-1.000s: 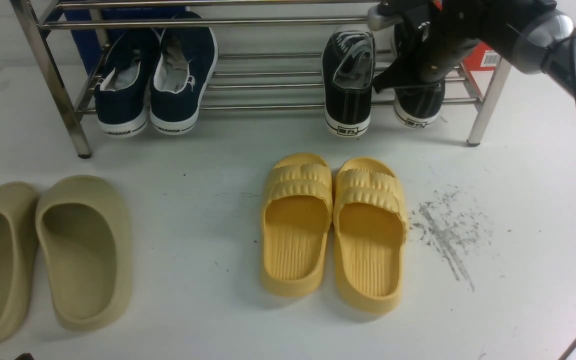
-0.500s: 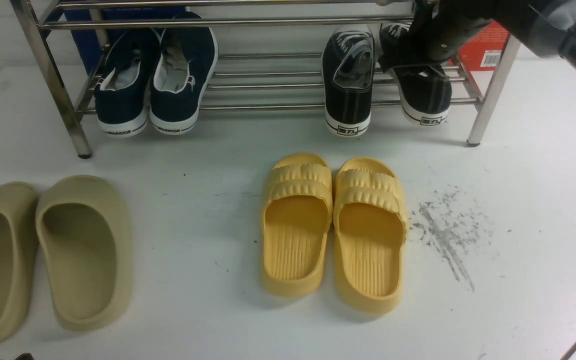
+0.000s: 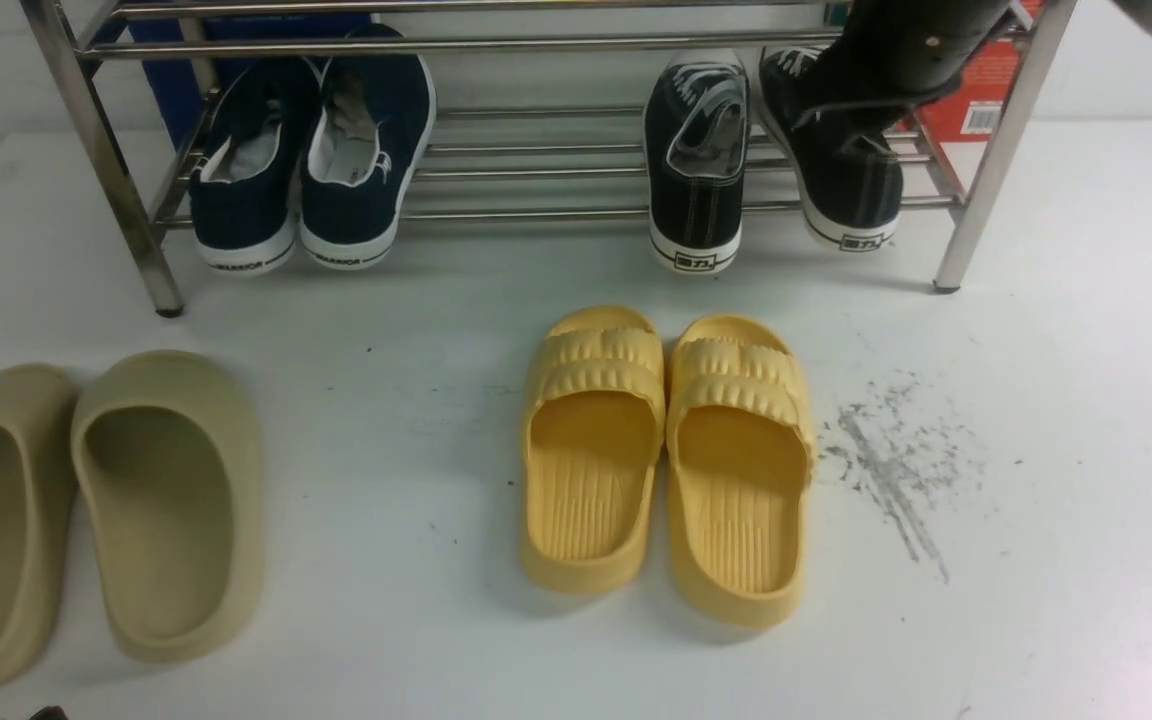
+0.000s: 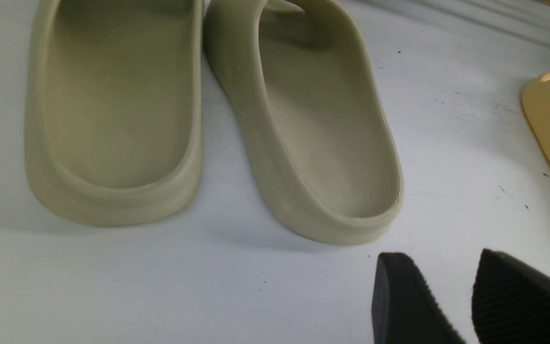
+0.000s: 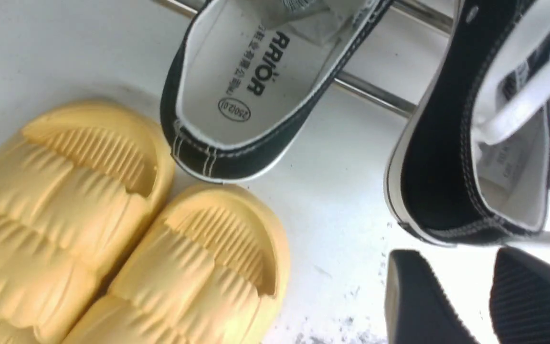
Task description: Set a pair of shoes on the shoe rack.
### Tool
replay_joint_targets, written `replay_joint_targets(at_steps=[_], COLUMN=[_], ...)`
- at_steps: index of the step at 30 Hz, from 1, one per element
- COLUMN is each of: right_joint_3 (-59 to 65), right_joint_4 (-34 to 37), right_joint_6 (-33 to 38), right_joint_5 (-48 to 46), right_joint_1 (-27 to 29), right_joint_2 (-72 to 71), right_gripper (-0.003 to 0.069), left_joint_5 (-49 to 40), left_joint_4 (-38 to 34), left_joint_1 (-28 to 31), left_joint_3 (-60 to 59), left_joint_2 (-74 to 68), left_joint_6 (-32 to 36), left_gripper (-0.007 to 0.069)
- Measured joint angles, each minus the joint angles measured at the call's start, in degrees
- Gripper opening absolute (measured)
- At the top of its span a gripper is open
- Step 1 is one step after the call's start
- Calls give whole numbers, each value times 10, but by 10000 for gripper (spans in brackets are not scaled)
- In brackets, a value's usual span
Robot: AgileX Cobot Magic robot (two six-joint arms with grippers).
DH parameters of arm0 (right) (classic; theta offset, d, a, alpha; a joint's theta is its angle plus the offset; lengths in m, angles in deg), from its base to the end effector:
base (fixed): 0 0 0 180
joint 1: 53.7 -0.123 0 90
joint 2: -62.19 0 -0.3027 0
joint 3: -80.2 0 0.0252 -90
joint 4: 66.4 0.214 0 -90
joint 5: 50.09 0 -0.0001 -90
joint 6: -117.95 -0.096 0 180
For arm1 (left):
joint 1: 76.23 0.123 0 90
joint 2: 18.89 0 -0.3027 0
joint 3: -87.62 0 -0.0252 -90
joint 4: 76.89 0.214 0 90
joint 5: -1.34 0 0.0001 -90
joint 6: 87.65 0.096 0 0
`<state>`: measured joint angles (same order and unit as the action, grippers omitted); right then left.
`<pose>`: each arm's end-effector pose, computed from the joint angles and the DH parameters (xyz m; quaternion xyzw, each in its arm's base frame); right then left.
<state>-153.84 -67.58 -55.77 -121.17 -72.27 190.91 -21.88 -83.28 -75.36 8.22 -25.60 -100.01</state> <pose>0.4205 0.1393 0.3606 -0.2059 0.9332 0.0213 0.2938 0.0018 -0.0042 0.1664 -0.1227 0.8057 -0.1051 0.5698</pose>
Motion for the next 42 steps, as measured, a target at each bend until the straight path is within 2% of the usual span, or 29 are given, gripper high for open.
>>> replay_joint_targets(at_steps=[4, 6, 15, 21, 27, 29, 32, 33, 36, 39, 41, 42], right_joint_3=[21, 73, 403, 518, 543, 585, 718, 729, 967, 1124, 1170, 1234], right_joint_4=[1, 5, -2, 12, 12, 12, 12, 9, 6, -9, -19, -26], right_joint_6=[-4, -17, -77, -82, -87, -87, -87, -87, -88, -88, -88, -98], right_joint_5=[-4, -4, -10, -13, -15, -8, 53, 70, 269, 417, 445, 467], right_joint_1=[0, 0, 0, 0, 2, 3, 27, 34, 102, 144, 153, 165], right_joint_2=[-39, -95, -407, -543, -643, -693, -788, -796, -968, -1088, -1123, -1168], right_gripper=[255, 219, 36, 15, 10, -4, -4, -4, -5, -5, -5, -5], left_joint_5=[0, 0, 0, 0, 0, 0, 0, 0, 0, 0, 0, 0], left_joint_4=[0, 0, 0, 0, 0, 0, 0, 0, 0, 0, 0, 0], left_joint_1=[0, 0, 0, 0, 0, 0, 0, 0, 0, 0, 0, 0], left_joint_3=[0, 0, 0, 0, 0, 0, 0, 0, 0, 0, 0, 0], left_joint_2=[0, 0, 0, 0, 0, 0, 0, 0, 0, 0, 0, 0], left_joint_6=[0, 0, 0, 0, 0, 0, 0, 0, 0, 0, 0, 0], left_gripper=[238, 238, 238, 238, 238, 238, 238, 238, 238, 238, 238, 238])
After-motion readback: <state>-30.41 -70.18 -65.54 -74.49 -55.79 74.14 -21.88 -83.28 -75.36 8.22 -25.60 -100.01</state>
